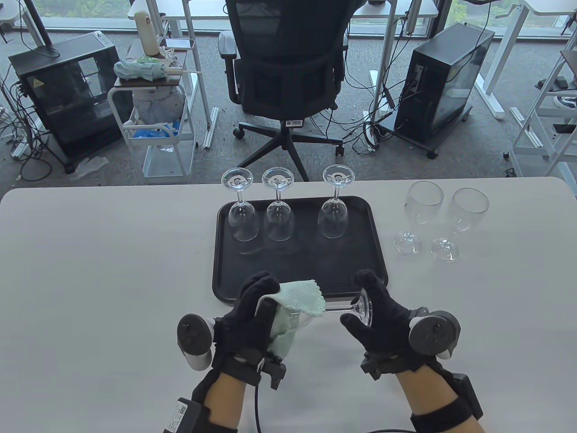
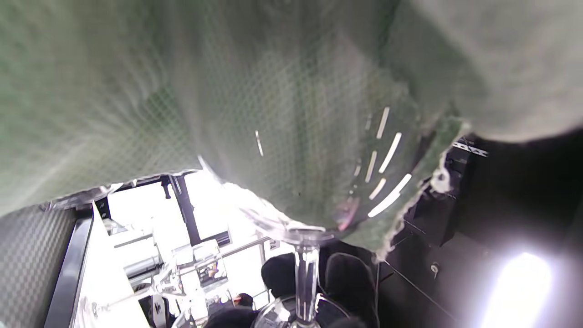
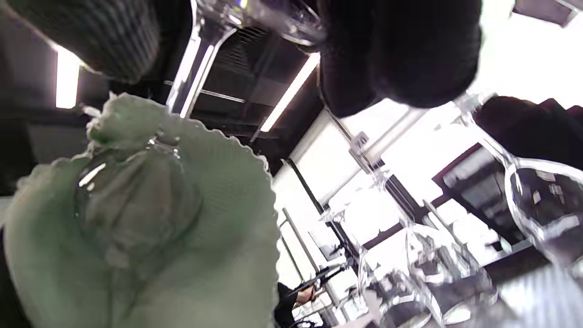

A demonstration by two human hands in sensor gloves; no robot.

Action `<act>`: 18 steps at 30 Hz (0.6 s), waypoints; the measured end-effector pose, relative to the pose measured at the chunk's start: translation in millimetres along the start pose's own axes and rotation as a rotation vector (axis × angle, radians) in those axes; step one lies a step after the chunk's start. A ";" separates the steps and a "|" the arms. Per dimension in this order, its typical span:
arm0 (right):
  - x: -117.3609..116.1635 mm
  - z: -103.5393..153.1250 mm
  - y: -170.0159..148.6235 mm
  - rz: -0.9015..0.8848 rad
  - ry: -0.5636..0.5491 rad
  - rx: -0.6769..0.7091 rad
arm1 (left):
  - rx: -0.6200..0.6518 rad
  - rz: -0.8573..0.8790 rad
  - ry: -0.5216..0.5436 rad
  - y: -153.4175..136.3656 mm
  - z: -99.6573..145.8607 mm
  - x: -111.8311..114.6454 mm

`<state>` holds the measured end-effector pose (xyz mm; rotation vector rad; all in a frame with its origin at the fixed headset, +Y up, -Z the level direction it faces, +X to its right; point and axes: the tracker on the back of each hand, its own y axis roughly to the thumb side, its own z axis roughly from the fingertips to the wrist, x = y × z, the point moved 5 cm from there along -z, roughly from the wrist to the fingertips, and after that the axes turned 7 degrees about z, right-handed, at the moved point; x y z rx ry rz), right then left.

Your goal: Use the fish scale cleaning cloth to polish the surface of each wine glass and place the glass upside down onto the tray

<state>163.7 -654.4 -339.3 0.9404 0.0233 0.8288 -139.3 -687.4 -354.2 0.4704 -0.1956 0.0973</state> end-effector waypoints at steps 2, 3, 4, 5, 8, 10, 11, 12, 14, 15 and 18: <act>2.1 0.7 0.3 -0.023 -0.027 -0.011 | -0.003 0.026 -0.015 -1.7 0.2 2.2; 1.0 0.4 -3.0 -0.078 -0.031 -0.051 | 0.000 0.012 -0.011 -1.0 0.2 2.7; -1.7 0.2 -8.1 -0.145 -0.015 -0.110 | 0.013 -0.004 -0.011 0.7 0.5 3.5; -5.4 0.9 -14.0 -0.227 0.012 -0.181 | 0.035 -0.022 -0.011 3.0 0.8 4.5; -20.8 5.8 -30.1 -0.407 0.137 -0.420 | 0.098 -0.122 0.007 10.1 1.6 5.3; -21.4 4.4 -29.1 -0.399 0.152 -0.369 | 0.092 -0.120 0.011 8.3 1.4 3.2; -18.3 3.2 -26.0 -0.326 0.143 -0.314 | 0.067 -0.102 0.014 5.4 1.1 2.9; -15.4 2.5 -22.7 -0.274 0.123 -0.269 | 0.052 -0.098 0.014 3.4 1.1 2.4; -4.0 0.3 -6.8 -0.052 0.036 -0.055 | -0.017 -0.021 0.016 -4.5 0.7 1.0; -0.4 0.2 -1.8 0.021 0.011 0.002 | -0.037 0.007 0.001 -6.7 0.4 1.9; 2.3 1.0 -1.8 -0.027 -0.039 -0.020 | -0.027 0.018 -0.013 -5.0 0.5 3.9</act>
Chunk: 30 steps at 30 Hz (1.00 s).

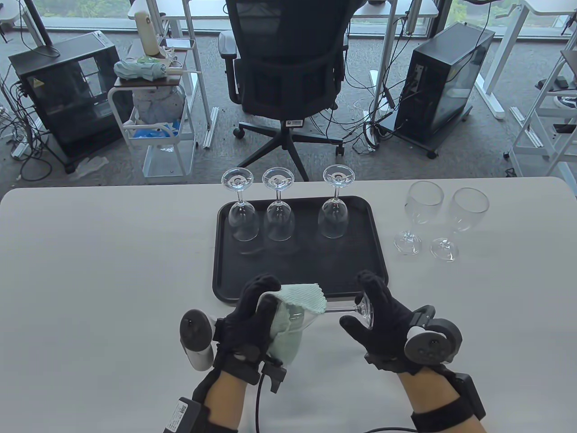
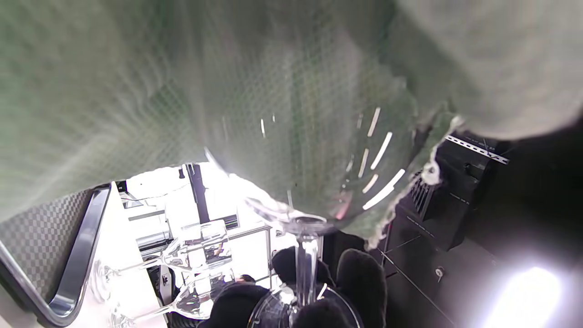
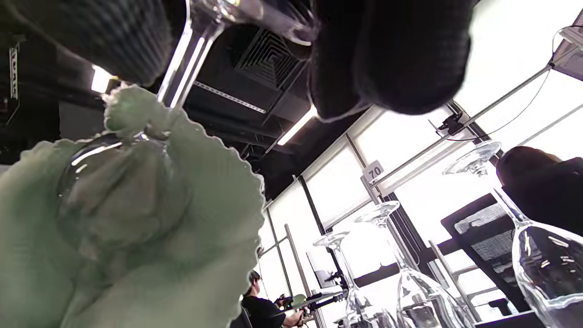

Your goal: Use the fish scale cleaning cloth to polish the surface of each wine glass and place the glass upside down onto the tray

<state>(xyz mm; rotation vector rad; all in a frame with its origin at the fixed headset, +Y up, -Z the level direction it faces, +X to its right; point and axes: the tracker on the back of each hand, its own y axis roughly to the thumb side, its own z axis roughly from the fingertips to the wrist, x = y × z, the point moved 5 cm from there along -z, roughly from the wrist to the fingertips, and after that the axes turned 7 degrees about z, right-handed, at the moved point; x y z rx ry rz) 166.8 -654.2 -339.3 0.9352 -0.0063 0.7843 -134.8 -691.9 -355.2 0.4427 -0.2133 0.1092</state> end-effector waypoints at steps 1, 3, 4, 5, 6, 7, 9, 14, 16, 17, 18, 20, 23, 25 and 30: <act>-4.3 0.2 -6.0 -0.094 0.014 -0.074 | 0.015 -0.031 0.004 2.5 0.1 0.2; -13.2 1.3 -20.1 -0.210 0.089 -0.236 | 0.072 -0.075 -0.002 7.9 0.3 1.1; -17.8 2.9 -24.4 -0.269 0.133 -0.299 | 0.085 -0.102 0.002 9.1 0.4 0.9; -21.6 4.8 -26.0 -0.343 0.170 -0.333 | 0.091 -0.125 0.015 9.2 0.8 -0.8; -20.9 4.0 -24.7 -0.336 0.164 -0.310 | 0.081 -0.118 0.020 8.4 0.7 -1.8; -17.6 1.5 -21.1 -0.254 0.158 -0.255 | 0.078 -0.094 0.008 7.9 0.1 -1.5; -10.2 -1.0 -9.8 -0.089 0.124 -0.121 | 0.068 -0.095 0.021 7.2 0.3 -3.0; 1.2 0.5 6.1 0.068 0.012 0.053 | 0.004 -0.006 0.002 1.5 0.3 0.1; -3.4 0.7 -5.2 -0.068 0.026 -0.066 | 0.021 -0.032 0.002 3.8 0.8 1.3; -7.7 0.9 -12.5 -0.160 0.052 -0.147 | 0.041 -0.046 -0.002 5.4 1.3 1.8; -12.0 1.9 -18.6 -0.219 0.084 -0.219 | 0.068 -0.064 0.000 7.5 1.2 2.1; -24.2 6.0 -28.8 -0.353 0.202 -0.373 | 0.101 -0.139 0.012 10.6 1.7 0.8; -19.1 1.8 -21.9 -0.237 0.185 -0.249 | 0.085 -0.107 0.004 9.0 0.4 -0.5; -7.6 -0.6 -3.5 0.012 0.105 -0.028 | 0.042 -0.077 0.020 4.5 0.6 -3.3; -1.8 -0.2 -1.2 -0.036 0.025 -0.038 | 0.016 -0.025 -0.003 3.4 0.6 1.4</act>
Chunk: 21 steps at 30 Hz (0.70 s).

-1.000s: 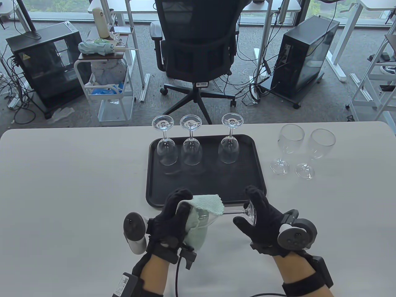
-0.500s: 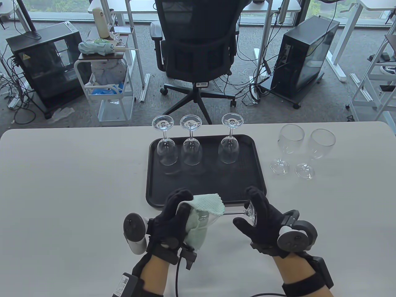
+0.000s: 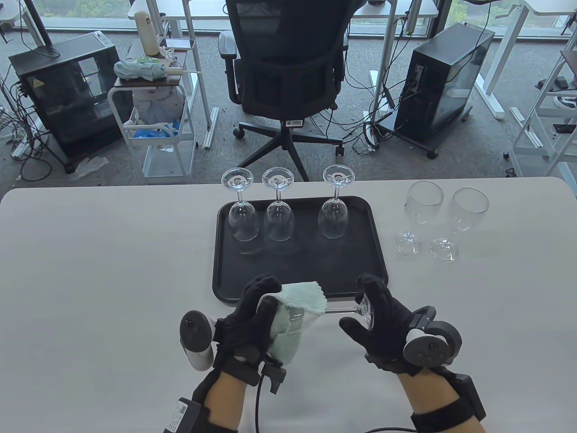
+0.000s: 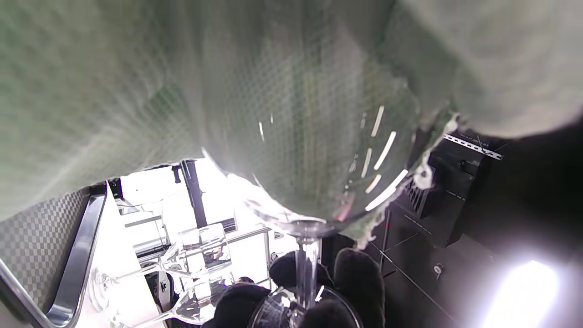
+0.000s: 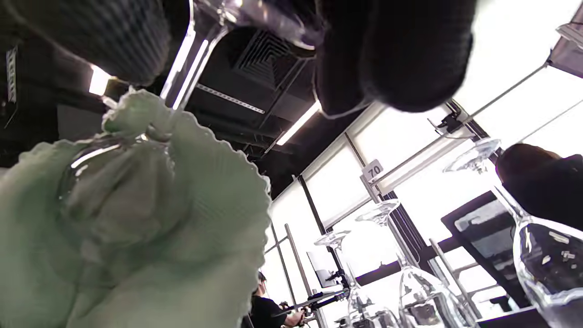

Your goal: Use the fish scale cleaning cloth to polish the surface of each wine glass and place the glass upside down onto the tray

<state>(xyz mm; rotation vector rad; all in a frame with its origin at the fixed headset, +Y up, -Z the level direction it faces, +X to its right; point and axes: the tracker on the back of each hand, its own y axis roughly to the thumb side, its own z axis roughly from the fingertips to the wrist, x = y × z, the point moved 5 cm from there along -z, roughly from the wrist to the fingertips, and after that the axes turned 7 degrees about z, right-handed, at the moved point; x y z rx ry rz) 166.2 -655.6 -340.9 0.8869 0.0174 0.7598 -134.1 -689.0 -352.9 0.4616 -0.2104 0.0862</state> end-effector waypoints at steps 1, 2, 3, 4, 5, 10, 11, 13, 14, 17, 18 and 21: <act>-2.5 0.3 -4.1 -0.057 0.018 -0.050 | 0.006 -0.008 -0.003 0.8 0.2 0.5; -6.3 0.3 -12.4 -0.137 0.041 -0.142 | 0.036 -0.024 -0.006 3.4 0.2 0.5; -10.8 0.9 -18.4 -0.199 0.075 -0.217 | 0.057 -0.046 -0.002 5.5 0.1 0.2; -19.5 3.7 -25.3 -0.320 0.157 -0.324 | 0.082 -0.079 0.012 8.0 0.7 -1.0; -22.3 4.0 -25.0 -0.368 0.188 -0.315 | 0.089 -0.099 0.031 8.8 0.7 -3.2; -8.3 -0.6 -4.0 0.002 0.087 -0.028 | 0.024 -0.046 0.032 1.9 0.1 -5.8; -4.8 -0.2 2.9 0.089 0.059 0.046 | 0.008 0.000 0.017 -0.2 0.0 -4.9; -0.2 0.0 9.2 0.132 0.011 0.098 | -0.001 0.016 0.011 -2.0 0.0 -4.0; 0.4 0.1 7.0 0.078 -0.001 0.063 | 0.007 0.020 0.015 -0.7 0.1 -3.3; -6.6 -0.8 -10.1 -0.132 0.044 -0.122 | 0.053 -0.030 0.016 6.1 1.0 -2.2; -12.9 0.2 -20.1 -0.240 0.104 -0.244 | 0.074 -0.060 0.026 9.2 0.8 -2.6; -19.3 1.9 -23.8 -0.323 0.194 -0.291 | 0.071 -0.089 0.031 8.2 1.0 -4.1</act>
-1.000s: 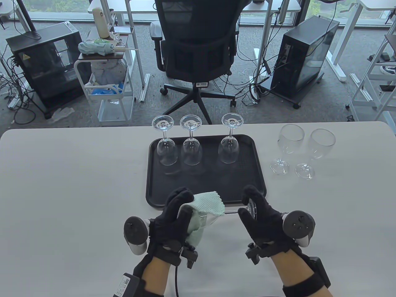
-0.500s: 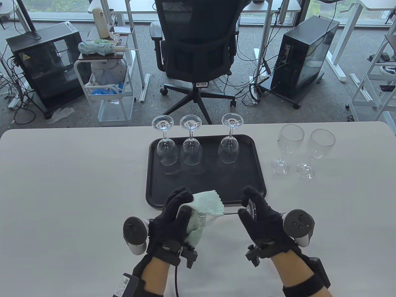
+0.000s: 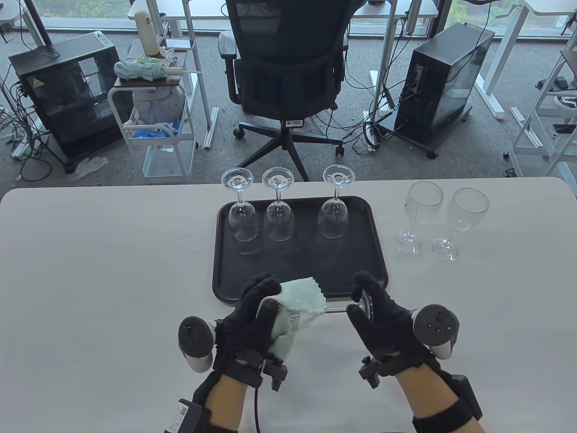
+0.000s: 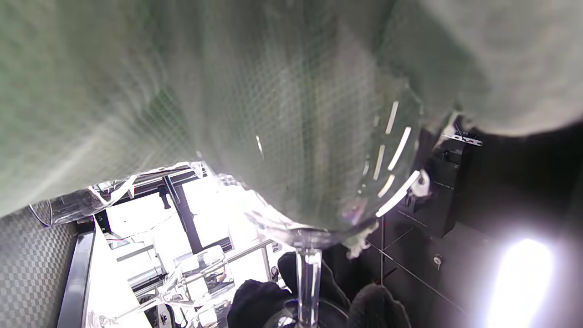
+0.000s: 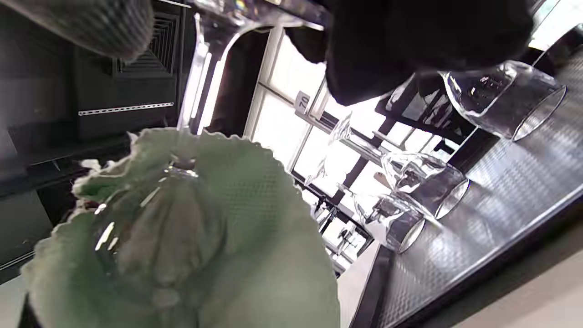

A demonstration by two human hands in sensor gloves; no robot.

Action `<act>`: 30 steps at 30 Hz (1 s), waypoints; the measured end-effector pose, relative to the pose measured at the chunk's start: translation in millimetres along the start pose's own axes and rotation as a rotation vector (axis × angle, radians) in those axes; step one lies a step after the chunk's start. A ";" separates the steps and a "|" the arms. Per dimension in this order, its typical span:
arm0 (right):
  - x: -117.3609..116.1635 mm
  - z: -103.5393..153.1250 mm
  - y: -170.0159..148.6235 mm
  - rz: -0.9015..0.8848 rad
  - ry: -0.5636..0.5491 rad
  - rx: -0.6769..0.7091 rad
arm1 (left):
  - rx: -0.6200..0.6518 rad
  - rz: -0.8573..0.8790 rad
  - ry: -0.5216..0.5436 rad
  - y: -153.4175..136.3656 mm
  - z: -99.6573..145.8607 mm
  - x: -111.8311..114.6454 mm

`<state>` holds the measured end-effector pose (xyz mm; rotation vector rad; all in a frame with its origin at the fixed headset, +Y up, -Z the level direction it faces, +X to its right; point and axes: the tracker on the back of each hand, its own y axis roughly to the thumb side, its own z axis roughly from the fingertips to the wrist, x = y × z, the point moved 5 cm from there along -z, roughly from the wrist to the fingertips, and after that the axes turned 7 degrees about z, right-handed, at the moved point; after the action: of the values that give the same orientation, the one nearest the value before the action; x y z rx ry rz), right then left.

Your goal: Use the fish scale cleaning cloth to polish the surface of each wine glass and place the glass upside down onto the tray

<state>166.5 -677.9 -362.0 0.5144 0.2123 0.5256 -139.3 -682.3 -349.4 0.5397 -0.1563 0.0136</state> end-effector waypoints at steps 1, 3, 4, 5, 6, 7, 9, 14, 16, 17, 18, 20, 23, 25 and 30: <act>3.2 0.5 3.5 0.088 -0.039 0.032 | -0.007 0.021 -0.003 -1.6 -0.4 0.6; 4.5 2.7 15.4 0.229 -0.093 0.160 | -0.028 0.016 0.009 -5.6 0.3 -1.6; 3.2 4.8 22.9 0.322 -0.105 0.243 | -0.053 0.058 0.018 -8.5 0.5 -2.7; 4.3 8.4 30.0 0.425 -0.141 0.319 | -0.062 0.092 0.003 -9.6 0.2 -1.8; 5.4 11.0 35.6 0.473 -0.178 0.374 | -0.068 0.093 -0.005 -10.5 0.4 -0.9; 6.2 11.6 36.8 0.481 -0.190 0.384 | -0.069 0.100 -0.005 -10.7 0.5 0.1; 10.5 10.8 30.1 0.343 -0.224 0.319 | -0.055 0.099 -0.002 -7.7 1.0 3.5; 3.4 2.3 -8.6 -0.057 -0.065 -0.086 | -0.035 0.045 0.001 -5.4 0.6 3.0; 8.8 3.9 -11.1 -0.072 -0.111 -0.094 | -0.040 0.065 -0.008 -5.9 0.1 2.2; 16.9 4.1 -13.3 -0.049 -0.167 -0.111 | -0.042 0.060 0.032 -4.9 1.3 -0.9; 22.3 4.6 -14.1 -0.060 -0.174 -0.120 | -0.028 0.049 0.076 -3.1 1.1 -4.9; 41.3 7.1 -12.7 -0.056 -0.244 -0.145 | -0.030 0.057 0.077 -2.1 0.8 -9.1; 70.7 8.2 6.1 0.237 -0.354 -0.120 | -0.020 0.077 0.114 0.3 0.6 -15.4; 74.3 0.3 18.6 0.506 -0.379 -0.089 | -0.020 0.092 0.117 0.4 0.3 -17.8; 45.4 -41.7 18.4 0.874 -0.236 -0.090 | -0.023 0.107 0.131 -1.0 0.1 -22.8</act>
<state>183.7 -623.1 -390.8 0.5650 -0.2839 1.3079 -161.8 -682.6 -353.2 0.5053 -0.0577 0.1512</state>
